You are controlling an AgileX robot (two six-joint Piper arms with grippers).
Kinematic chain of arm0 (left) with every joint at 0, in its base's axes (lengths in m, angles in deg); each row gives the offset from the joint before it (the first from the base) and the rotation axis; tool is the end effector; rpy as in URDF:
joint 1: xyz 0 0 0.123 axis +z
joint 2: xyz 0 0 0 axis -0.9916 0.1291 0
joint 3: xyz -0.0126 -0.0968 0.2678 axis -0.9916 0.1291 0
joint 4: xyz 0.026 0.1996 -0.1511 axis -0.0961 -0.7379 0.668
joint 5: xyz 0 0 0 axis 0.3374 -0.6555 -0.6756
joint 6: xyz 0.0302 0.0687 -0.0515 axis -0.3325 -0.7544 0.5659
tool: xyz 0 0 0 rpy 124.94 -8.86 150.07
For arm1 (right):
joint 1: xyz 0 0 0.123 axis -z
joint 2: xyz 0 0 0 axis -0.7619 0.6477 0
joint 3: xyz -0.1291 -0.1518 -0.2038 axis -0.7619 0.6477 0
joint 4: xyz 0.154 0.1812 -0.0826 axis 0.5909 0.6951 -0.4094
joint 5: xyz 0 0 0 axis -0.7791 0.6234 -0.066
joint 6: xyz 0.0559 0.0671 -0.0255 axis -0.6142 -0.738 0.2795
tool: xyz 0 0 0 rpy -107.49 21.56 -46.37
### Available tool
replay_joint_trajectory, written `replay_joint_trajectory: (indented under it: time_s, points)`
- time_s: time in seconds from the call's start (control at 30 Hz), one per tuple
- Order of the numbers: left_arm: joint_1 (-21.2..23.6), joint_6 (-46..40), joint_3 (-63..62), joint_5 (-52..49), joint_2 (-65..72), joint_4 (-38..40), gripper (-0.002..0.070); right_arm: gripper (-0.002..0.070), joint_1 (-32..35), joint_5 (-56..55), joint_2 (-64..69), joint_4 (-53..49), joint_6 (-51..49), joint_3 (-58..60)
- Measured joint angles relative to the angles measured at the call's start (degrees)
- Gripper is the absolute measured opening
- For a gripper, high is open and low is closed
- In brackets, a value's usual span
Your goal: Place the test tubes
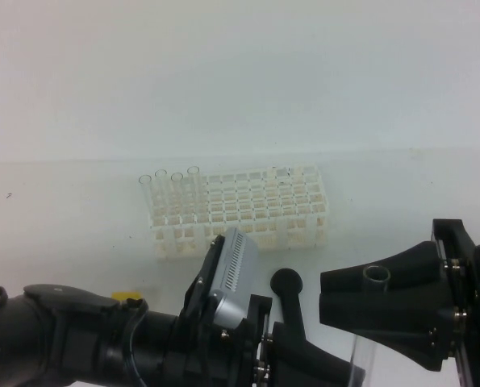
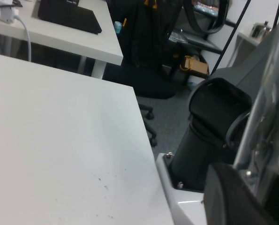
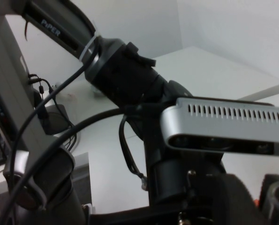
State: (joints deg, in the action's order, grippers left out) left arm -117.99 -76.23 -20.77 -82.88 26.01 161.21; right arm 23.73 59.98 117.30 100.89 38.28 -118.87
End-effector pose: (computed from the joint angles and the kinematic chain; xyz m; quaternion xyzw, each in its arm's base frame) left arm 0.1517 -0.2109 0.2187 0.5577 0.5414 -0.5457 0.3133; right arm 0.1534 0.1538 0.3038 -0.4250 0.6284 0.4542 0.4672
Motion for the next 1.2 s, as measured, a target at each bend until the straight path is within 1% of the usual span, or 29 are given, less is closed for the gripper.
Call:
replay_joint_trajectory:
  time_s: [0.1,0.17,0.2,0.23,0.3,0.33,0.4,0.43,0.5,0.57,0.63,0.73,0.8,0.83,0.93,1.1,1.2]
  points:
    - [0.0,2.6,0.0,-0.1,-0.1,0.0,0.0123,0.0116,0.0,0.0,0.1,0.3,-0.7,0.0]
    - [0.0,5.8,0.0,-0.1,-0.1,0.0,0.0162,0.0116,0.0,0.0,0.3,0.4,-0.7,0.0]
    - [0.0,8.1,0.0,-0.1,-0.1,0.0,0.0199,0.0116,0.0,0.0,0.3,0.4,-0.3,0.0]
    - [0.0,10.0,0.0,-0.1,-0.1,0.0,0.0251,0.0116,0.0,0.0,0.3,0.1,0.2,0.0]
    - [0.0,13.2,0.0,-0.1,-0.1,0.0,0.0375,0.0116,0.0,0.0,0.3,0.1,0.8,0.0]
    - [0.0,14.7,0.0,-0.1,-0.1,0.0,0.0425,0.0116,0.0,-0.3,0.3,0.1,1.1,0.0]
    - [0.0,16.3,0.0,-0.1,-0.1,0.0,0.0471,0.0116,0.0,-1.1,0.3,0.0,2.2,-0.1]
    - [0.0,17.4,0.0,-0.1,-0.1,0.0,0.0473,0.0116,0.0,-1.8,0.2,0.0,2.6,-0.1]
    - [0.0,19.6,0.0,0.2,-0.1,0.0,0.0447,0.0116,-0.1,-3.4,-0.8,0.0,2.7,-0.1]
    - [0.0,21.7,0.0,0.4,-0.1,0.0,0.0384,0.0116,-0.4,-5.3,-2.5,-0.2,2.5,-0.1]
    - [0.1,23.5,0.0,0.4,-0.3,0.0,0.0282,0.0116,-0.5,-9.1,-4.9,-0.5,3.0,-0.1]
    - [0.1,24.4,0.0,-0.4,-0.9,0.0,0.0102,0.0115,-0.5,-16.5,-9.1,-0.3,3.4,-0.1]
    - [0.1,25.1,0.0,-0.2,-1.7,0.0,0.0046,0.0115,-0.5,-20.4,-11.5,-0.2,3.4,-0.1]
    - [0.1,25.7,0.0,-0.2,-2.4,0.0,0.0029,0.0115,-0.5,-21.9,-12.3,-0.2,3.4,-0.1]
    - [0.1,27.2,0.0,-0.2,-5.9,0.0,0.0008,0.0115,-0.5,-24.0,-13.4,-0.5,3.5,-0.1]
    - [0.1,31.4,0.1,-0.3,-14.8,-0.1,0.0001,0.0115,-0.5,-24.5,-13.2,-2.3,2.7,0.8]
    - [0.0,35.1,0.1,3.1,-22.7,-2.3,0.0,0.0115,-0.5,-25.1,-13.2,-2.6,2.6,3.2]
